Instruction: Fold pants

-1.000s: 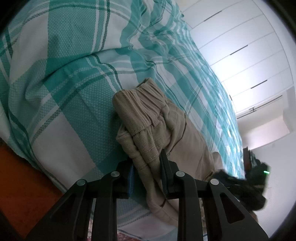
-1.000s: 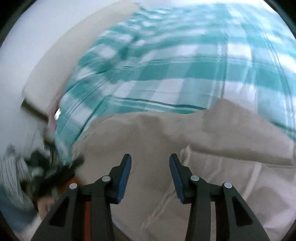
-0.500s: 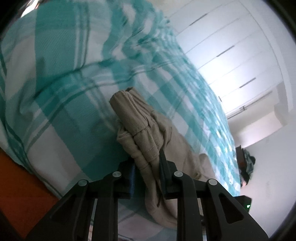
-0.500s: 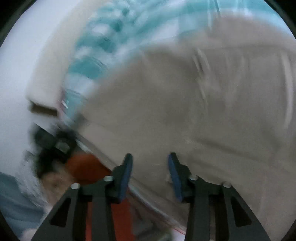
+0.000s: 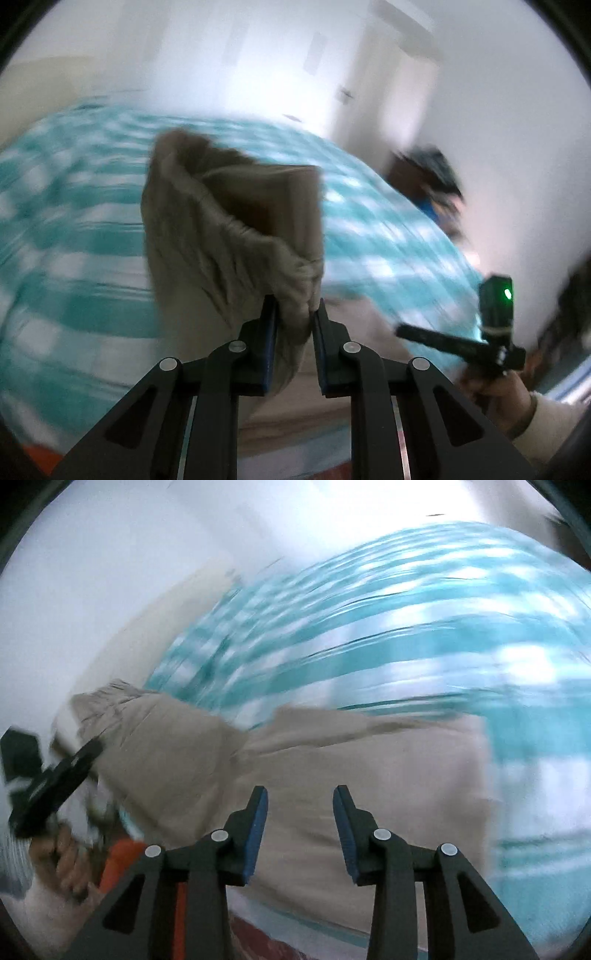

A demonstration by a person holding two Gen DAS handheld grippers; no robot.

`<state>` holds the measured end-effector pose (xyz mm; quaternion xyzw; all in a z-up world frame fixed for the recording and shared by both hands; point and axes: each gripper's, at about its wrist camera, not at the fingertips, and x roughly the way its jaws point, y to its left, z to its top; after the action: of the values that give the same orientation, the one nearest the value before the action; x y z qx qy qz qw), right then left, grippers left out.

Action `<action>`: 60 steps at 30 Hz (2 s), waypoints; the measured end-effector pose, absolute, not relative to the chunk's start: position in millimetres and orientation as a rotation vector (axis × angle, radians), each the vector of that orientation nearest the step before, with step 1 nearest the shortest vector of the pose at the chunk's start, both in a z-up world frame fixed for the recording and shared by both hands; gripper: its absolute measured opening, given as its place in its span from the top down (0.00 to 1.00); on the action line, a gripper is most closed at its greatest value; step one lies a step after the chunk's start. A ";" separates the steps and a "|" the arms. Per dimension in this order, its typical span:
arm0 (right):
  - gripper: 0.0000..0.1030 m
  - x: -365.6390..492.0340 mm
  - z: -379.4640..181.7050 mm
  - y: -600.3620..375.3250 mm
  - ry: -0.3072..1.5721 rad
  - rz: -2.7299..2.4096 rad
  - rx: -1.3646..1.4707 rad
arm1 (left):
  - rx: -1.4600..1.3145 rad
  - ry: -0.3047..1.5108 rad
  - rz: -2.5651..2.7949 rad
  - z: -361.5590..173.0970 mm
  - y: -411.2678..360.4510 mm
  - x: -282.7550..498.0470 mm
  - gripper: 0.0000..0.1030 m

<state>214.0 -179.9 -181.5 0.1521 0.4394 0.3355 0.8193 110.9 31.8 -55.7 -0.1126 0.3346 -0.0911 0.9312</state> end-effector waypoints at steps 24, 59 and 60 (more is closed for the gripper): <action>0.62 226.7 -228.1 -207.2 1.211 0.648 0.525 | -0.314 0.918 0.036 -162.8 76.3 96.0 0.24; 0.34 270.4 -235.0 -188.3 1.218 0.606 0.493 | -0.052 0.931 -0.122 -190.8 -10.6 137.7 0.24; 0.36 271.7 -237.1 -186.2 1.220 0.599 0.487 | -0.055 0.932 -0.121 -190.9 -10.0 137.9 0.24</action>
<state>271.7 -186.2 -237.1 0.2231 0.5582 0.2743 0.7506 137.9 -10.0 -190.9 -0.0265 0.4489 -0.0584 0.8913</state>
